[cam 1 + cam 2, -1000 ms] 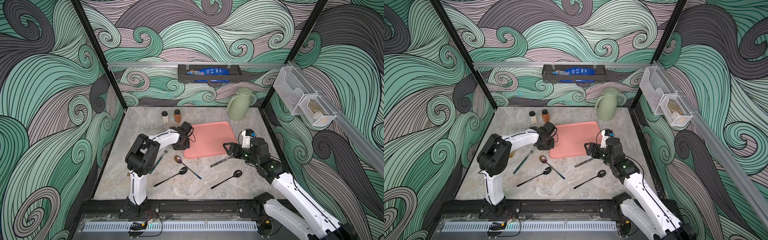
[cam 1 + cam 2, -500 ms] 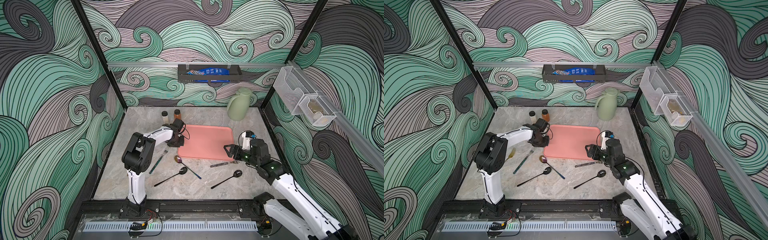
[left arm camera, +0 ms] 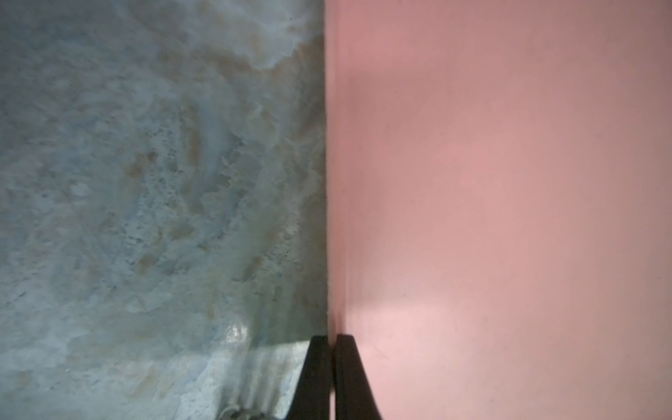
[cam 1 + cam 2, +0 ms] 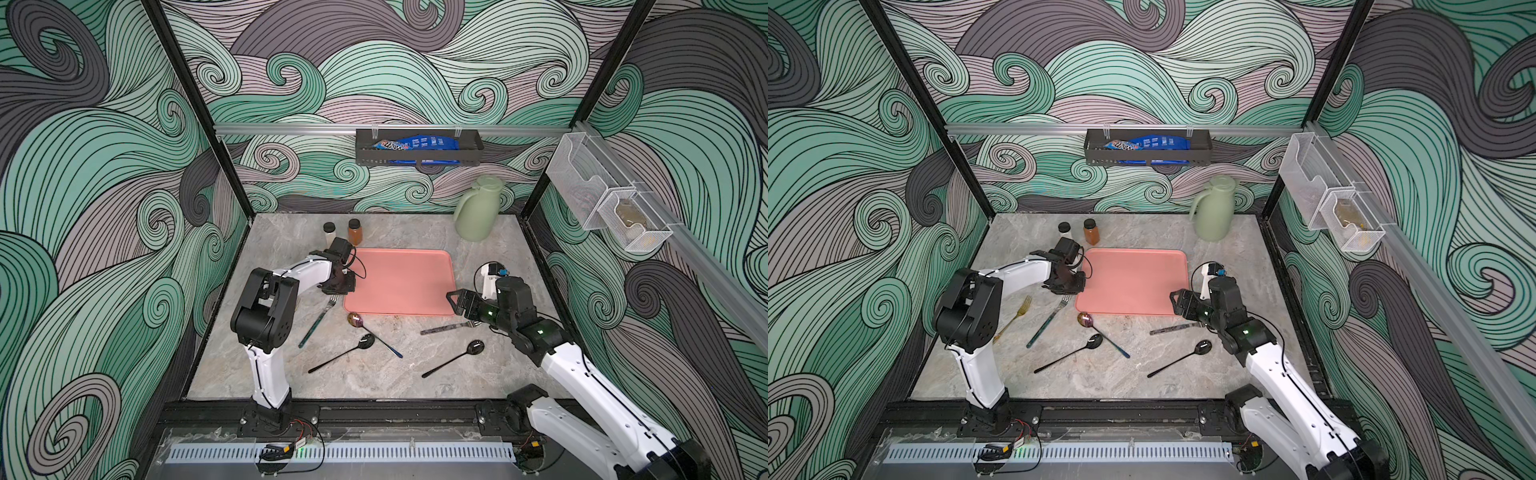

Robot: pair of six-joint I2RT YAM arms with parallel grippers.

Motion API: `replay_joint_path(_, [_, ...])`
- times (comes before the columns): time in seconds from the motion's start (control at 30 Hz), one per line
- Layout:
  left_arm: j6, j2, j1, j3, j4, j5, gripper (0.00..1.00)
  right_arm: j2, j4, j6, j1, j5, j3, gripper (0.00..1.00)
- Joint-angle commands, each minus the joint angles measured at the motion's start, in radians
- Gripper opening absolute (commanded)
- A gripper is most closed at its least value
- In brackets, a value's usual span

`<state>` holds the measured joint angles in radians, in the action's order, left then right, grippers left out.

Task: Set the spoon and fork side by side
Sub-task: Adjust the tray at the center of the board.

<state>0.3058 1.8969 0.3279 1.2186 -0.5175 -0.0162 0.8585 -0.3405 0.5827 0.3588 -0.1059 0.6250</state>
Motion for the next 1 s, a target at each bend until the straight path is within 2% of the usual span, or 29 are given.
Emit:
replay_joint_path(0.0, [-0.033, 0.026, -0.024, -0.049, -0.076, 0.055, 0.00, -0.001, 0.008, -0.014, -0.003, 0.002, -0.014, 0.79])
replay_joint_path(0.47, [-0.033, -0.008, -0.038, -0.073, -0.095, 0.077, 0.00, -0.019, -0.022, -0.029, -0.002, 0.020, -0.001, 0.79])
replay_joint_path(0.67, [-0.014, -0.030, -0.042, -0.089, -0.085, 0.064, 0.00, -0.005, -0.032, 0.006, -0.001, 0.042, -0.005, 0.79])
replay_joint_path(0.7, [-0.012, -0.031, -0.042, -0.084, -0.090, 0.053, 0.04, 0.000, -0.040, 0.014, -0.001, 0.045, -0.004, 0.79])
replay_joint_path(0.73, [-0.008, -0.032, -0.042, -0.077, -0.098, 0.039, 0.13, 0.004, -0.044, 0.020, -0.002, 0.049, -0.002, 0.78])
replay_joint_path(0.8, [0.018, -0.043, -0.036, -0.063, -0.124, 0.033, 0.36, 0.019, -0.054, 0.027, -0.001, 0.050, 0.003, 0.74])
replay_joint_path(0.87, [0.061, -0.082, -0.026, -0.059, -0.150, 0.040, 0.44, 0.039, -0.071, 0.031, -0.001, 0.052, 0.006, 0.73])
replay_joint_path(0.97, [0.102, -0.173, 0.003, -0.063, -0.183, 0.065, 0.48, 0.078, -0.106, 0.030, -0.002, 0.037, 0.023, 0.72])
